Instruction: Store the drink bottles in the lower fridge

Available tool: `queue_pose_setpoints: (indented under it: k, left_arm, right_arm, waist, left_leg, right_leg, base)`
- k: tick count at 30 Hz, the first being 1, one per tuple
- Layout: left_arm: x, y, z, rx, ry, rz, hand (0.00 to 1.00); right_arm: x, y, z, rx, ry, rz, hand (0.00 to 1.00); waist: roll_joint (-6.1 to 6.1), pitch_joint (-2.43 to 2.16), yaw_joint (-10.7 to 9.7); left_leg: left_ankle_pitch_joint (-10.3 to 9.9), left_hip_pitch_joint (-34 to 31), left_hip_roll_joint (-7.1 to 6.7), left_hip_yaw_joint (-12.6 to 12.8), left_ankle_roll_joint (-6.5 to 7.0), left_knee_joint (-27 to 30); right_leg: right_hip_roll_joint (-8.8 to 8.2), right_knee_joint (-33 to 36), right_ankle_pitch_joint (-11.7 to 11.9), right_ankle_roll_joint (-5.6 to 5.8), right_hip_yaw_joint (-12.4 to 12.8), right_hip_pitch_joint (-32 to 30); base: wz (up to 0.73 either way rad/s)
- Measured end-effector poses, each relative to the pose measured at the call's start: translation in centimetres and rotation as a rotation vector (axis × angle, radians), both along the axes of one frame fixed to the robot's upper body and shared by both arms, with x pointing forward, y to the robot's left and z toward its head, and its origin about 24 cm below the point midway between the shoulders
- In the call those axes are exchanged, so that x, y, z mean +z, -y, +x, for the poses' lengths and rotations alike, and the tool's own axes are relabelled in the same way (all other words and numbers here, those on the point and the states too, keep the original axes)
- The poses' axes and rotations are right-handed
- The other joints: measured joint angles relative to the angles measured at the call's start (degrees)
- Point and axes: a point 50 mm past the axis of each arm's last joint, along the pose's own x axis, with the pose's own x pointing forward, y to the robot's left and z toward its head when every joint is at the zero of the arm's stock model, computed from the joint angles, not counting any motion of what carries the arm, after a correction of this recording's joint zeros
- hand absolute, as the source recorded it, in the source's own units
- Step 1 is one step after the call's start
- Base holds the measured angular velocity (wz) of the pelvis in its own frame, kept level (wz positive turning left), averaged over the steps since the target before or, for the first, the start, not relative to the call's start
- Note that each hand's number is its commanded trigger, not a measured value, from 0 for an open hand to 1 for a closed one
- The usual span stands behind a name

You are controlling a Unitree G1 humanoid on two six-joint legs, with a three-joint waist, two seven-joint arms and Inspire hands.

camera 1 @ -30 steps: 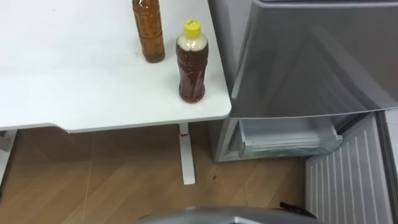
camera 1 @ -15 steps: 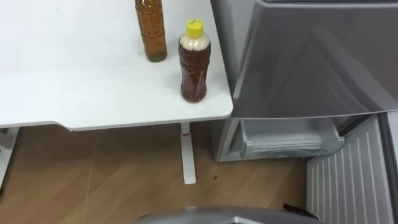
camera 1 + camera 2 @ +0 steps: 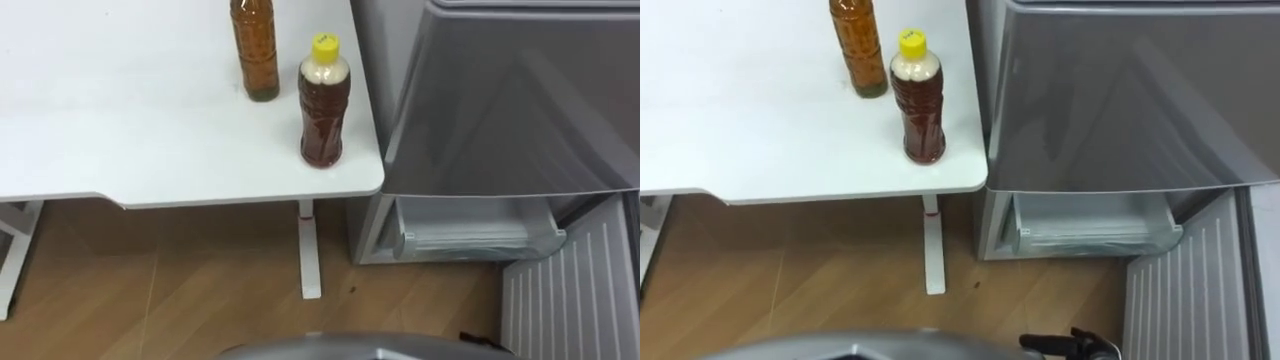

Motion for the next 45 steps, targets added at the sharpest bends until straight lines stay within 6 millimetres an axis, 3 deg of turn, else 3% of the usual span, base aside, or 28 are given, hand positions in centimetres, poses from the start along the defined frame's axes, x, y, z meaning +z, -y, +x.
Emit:
queue_pose_setpoints:
  k: [3, 6, 10, 21, 26, 33, 40, 45]
  left_arm:
    - [0.4, -0.7, 1.0, 0.136, 0.08, 0.052, 0.0]
    - [1.0, -1.8, 2.5, 0.219, 0.184, 0.135, 0.0]
    - [2.1, -3.2, 3.9, 0.262, 0.264, 0.239, 0.0]
    - [7.8, -6.6, 10.1, 0.325, 0.615, 0.564, 0.0]
    - [13.0, -7.7, 13.2, 0.31, 0.861, 0.744, 0.0]
    - [19.3, -7.5, 15.7, 0.24, 1.151, 0.923, 0.0]
    - [25.6, -5.9, 18.1, 0.055, 1.437, 1.022, 0.0]
    - [29.5, -3.7, 19.4, -0.108, 1.664, 0.965, 0.0]
  right_arm:
    - [0.1, 0.5, -0.1, -0.007, -0.004, -0.019, 0.0]
    - [0.1, 0.8, -0.5, -0.036, -0.008, -0.035, 0.0]
    - [0.2, 1.0, -0.6, -0.043, 0.003, -0.042, 0.0]
    - [0.4, 1.8, -1.8, -0.062, 0.008, -0.075, 0.0]
    - [0.5, 1.9, -2.4, -0.061, 0.026, -0.092, 0.0]
    - [0.6, 2.1, -2.8, -0.05, 0.038, -0.105, 0.0]
    - [0.5, 2.0, -2.8, -0.021, 0.028, -0.074, 0.0]
    - [0.5, 1.9, -2.5, -0.013, 0.04, -0.052, 0.0]
  waist:
    - [0.67, 0.23, 0.4]
    - [1.27, 0.21, 1.5]
    - [1.65, 0.16, 1.5]
    - [2.55, -0.17, 2.8]
    - [2.52, -0.35, 3.5]
    - [2.19, -0.1, 3.0]
    - [1.51, 0.2, 1.5]
    - [1.26, 0.4, 1.1]
  left_leg:
    - [0.0, 0.0, -0.04, -0.3, -0.01, 0.3]
    - [0.0, 0.0, -0.03, -0.4, -0.02, 0.3]
    - [0.0, -0.2, -0.19, -1.0, -0.03, 0.3]
    - [0.1, -0.2, -0.78, -2.2, 0.01, -0.1]
    - [0.1, 0.1, -0.81, -2.3, 0.03, -0.3]
    - [0.1, -0.1, -0.87, -2.7, 0.05, -0.2]
    - [0.2, -1.1, -0.95, -3.4, 0.04, 0.5]
    - [0.2, -2.0, -0.99, -3.3, 0.05, 1.0]
  right_leg:
    - [-0.02, 0.1, 0.0, 0.0, -0.6, 0.0]
    - [-0.04, 0.1, 0.0, -0.01, -0.7, 0.0]
    - [-0.1, 0.5, 0.0, 0.0, -1.4, 0.2]
    - [-0.22, 0.7, 0.0, 0.01, -2.9, -0.1]
    - [-0.24, 0.7, 0.0, 0.01, -2.9, -0.1]
    - [-0.21, 0.7, 0.0, 0.01, -2.9, -0.2]
    - [-0.17, 0.7, 0.0, 0.01, -3.1, -0.6]
    - [-0.21, 0.7, 0.0, 0.01, -3.0, -0.9]
  base:
    - [0.06]
    - [0.0]
    - [0.06]
    - [0.05]
    - [0.0]
    - [0.0]
    - [0.03]
    - [0.0]
